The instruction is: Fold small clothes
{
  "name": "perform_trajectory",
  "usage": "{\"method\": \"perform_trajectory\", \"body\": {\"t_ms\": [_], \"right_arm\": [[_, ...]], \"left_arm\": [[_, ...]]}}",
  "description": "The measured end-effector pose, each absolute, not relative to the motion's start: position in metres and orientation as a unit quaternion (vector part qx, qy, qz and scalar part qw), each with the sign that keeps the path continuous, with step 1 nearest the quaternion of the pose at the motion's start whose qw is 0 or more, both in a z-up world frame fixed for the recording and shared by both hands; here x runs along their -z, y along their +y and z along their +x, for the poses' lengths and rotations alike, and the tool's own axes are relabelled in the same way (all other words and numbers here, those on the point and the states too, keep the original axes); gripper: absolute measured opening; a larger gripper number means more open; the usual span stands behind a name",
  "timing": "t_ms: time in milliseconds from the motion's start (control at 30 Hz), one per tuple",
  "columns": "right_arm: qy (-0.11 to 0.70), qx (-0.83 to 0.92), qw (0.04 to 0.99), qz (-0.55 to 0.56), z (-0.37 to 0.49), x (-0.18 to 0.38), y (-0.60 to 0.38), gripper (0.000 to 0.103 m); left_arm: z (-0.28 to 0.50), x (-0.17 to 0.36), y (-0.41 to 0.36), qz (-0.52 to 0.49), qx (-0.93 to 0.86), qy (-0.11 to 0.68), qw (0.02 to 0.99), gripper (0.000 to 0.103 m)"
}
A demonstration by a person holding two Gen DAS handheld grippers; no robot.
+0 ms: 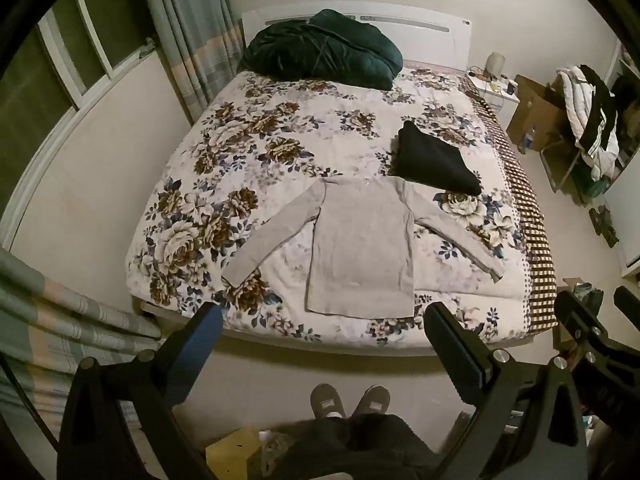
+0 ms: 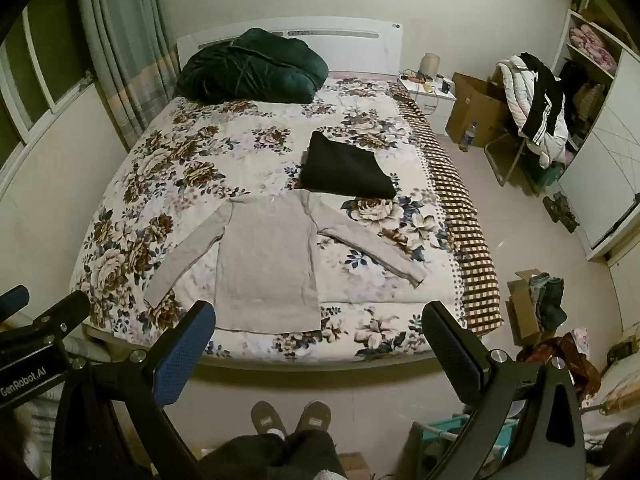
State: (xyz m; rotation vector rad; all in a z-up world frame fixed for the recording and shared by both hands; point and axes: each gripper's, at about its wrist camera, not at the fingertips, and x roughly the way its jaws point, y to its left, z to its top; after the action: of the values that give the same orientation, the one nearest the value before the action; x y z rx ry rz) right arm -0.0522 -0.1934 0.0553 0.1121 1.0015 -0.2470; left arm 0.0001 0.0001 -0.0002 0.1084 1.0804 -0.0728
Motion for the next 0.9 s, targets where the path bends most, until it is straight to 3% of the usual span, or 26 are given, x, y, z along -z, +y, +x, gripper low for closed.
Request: {"method": "perform_trajectory", "body": {"t_ms": [900], "right_arm": [[0.474, 0.121, 0.87, 0.052, -0.0534, -0.0623, -0.1913, 0.103]], "left_arm": [[0.0013, 0.0015, -0.0005, 0.049, 0.036, 0.509, 0.859, 0.103]]}}
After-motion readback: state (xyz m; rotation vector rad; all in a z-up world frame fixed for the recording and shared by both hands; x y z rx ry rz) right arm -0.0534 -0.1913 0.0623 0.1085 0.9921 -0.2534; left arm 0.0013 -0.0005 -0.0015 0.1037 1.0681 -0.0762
